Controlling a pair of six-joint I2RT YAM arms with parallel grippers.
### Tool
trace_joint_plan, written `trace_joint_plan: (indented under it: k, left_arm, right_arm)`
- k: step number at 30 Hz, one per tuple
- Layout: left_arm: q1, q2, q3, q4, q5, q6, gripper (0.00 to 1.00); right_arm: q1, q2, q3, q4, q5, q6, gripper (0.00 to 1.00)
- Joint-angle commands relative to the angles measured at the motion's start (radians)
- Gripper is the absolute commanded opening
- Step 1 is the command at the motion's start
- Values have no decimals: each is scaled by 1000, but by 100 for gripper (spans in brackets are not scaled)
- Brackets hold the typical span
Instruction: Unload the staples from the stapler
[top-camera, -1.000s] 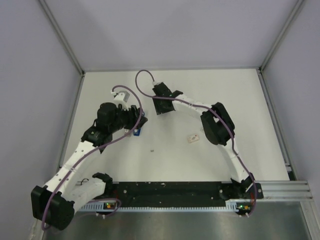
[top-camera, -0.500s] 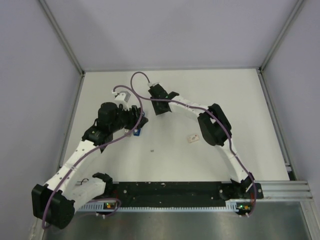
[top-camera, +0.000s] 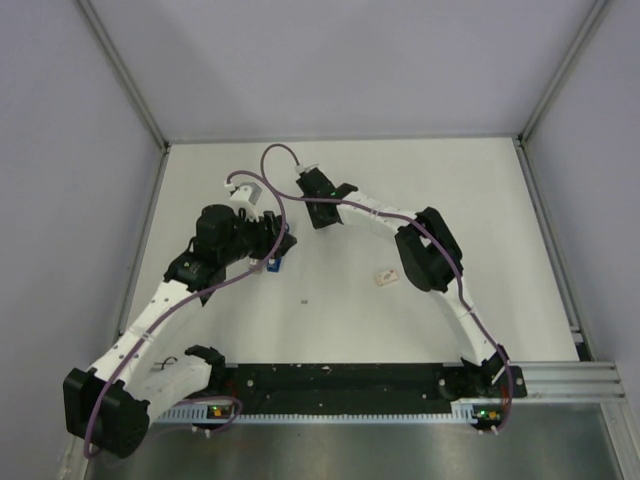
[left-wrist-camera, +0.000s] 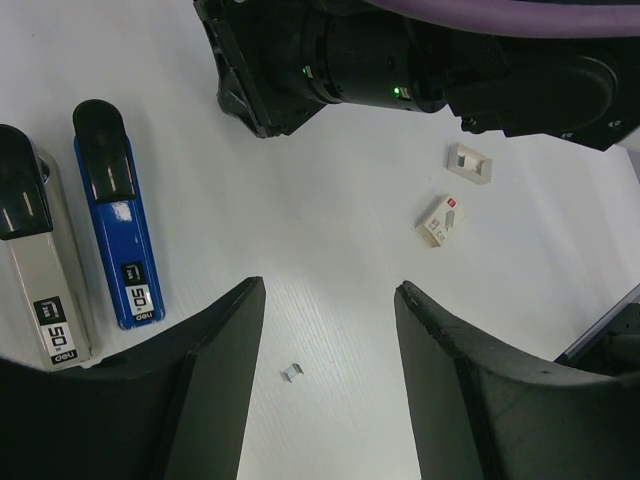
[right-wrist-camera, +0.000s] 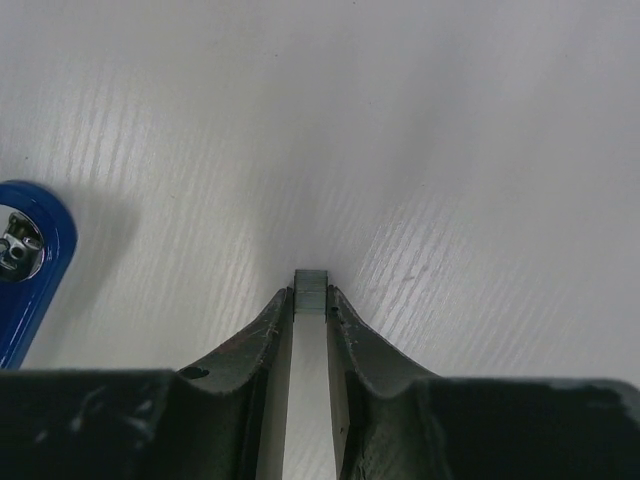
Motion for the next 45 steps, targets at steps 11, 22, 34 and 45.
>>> trace_joint_plan:
  k: [11,22,34,45]
  left_arm:
    - [-9,-8,15,37,1,10,60]
    - [-17,-19,10,33,3,15,60]
    - [-32,-10,29,30,18,12,60]
    - [-83,10,21,36,30,12,60]
  right_arm:
    - [9,-40,4,-3,41,-9,12]
    - [9,-411,-419,69,67,-15,11]
    - [-58,-901,-907,92,122,7,11]
    - [-192,-1018,-1043,60,161,68,11]
